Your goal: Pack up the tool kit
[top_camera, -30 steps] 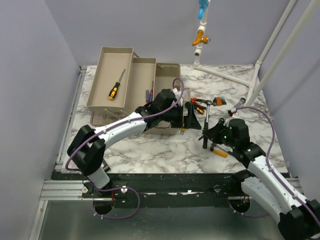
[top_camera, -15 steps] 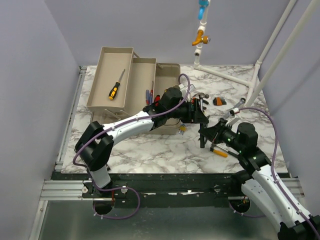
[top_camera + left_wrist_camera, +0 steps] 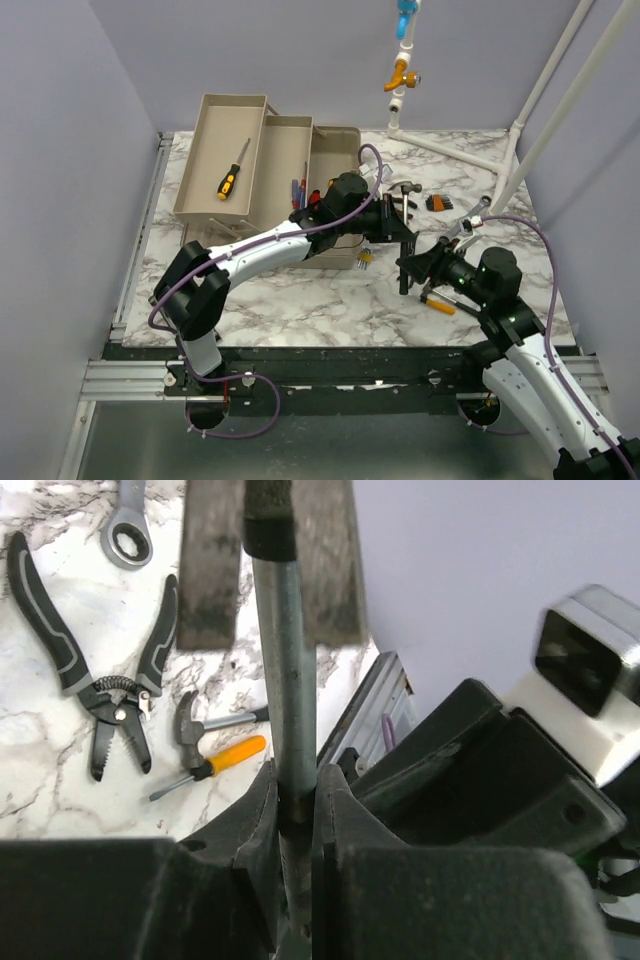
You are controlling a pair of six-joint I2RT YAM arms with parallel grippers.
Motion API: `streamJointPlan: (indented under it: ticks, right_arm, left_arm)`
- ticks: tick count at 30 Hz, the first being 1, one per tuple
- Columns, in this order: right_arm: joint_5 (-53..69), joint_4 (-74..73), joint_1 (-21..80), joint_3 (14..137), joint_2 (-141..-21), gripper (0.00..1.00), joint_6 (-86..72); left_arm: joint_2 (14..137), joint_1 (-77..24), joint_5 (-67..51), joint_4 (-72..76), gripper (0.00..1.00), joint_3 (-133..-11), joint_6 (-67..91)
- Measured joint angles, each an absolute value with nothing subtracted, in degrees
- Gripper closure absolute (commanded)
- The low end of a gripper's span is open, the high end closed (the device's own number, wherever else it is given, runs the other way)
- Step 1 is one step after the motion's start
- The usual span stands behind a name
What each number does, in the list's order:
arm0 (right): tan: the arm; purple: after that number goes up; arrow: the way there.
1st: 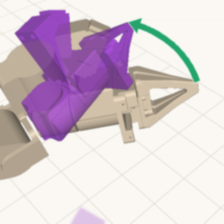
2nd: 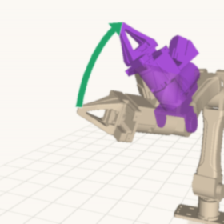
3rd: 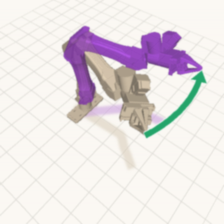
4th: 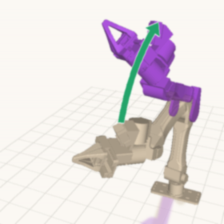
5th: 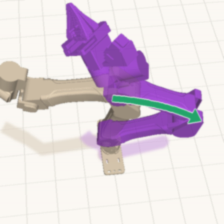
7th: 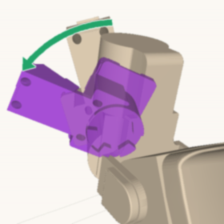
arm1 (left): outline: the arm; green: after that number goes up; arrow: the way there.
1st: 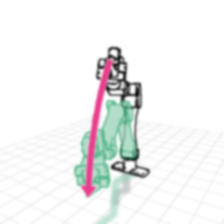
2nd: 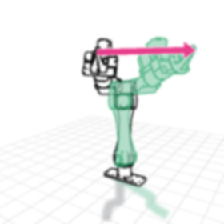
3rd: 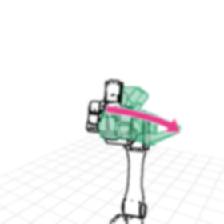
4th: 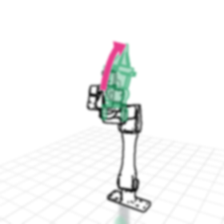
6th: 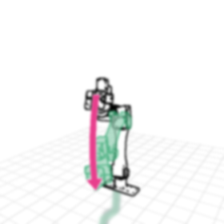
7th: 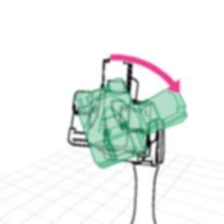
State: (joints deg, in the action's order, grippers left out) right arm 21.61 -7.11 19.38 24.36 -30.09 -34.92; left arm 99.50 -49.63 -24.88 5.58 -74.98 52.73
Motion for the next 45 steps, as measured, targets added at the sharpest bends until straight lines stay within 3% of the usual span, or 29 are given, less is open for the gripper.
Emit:
streamJointPlan:
  ticks: [4,8,13,27,32,44,45]
  right_arm:
    - [21.74,-6.68,19.42,24.82,-29.74,0.26,-35.00]
    - [21.19,-6.52,19.42,25.02,-28.40,0.22,-35.00]
    - [18.85,-6.79,19.42,25.12,-25.63,0.21,-35.11]
    - [13.13,-9.82,19.42,26.28,-23.46,0.25,-34.87]
    - [7.09,-14.04,19.44,29.54,-26.52,0.27,-34.85]
    - [-0.99,-18.63,19.44,31.70,-31.40,0.28,-35.11]
    - [-1.15,-18.65,19.42,31.70,-31.46,0.28,-35.14]
  left_arm:
    - [99.44,-49.63,-23.42,4.16,1.00,-74.96,50.76]
    - [98.19,-49.60,-20.18,-0.43,1.00,-74.87,47.05]
    - [94.72,-48.23,-16.64,-12.08,1.00,-77.87,40.95]
    - [95.77,-31.33,1.02,-55.07,1.00,-117.82,19.57]
    - [103.04,-27.70,8.71,-61.82,1.00,-128.11,14.74]
    - [121.32,-26.68,18.92,-66.61,1.00,-130.65,8.91]
    - [122.34,-26.59,19.07,-66.63,0.96,-131.07,8.75]
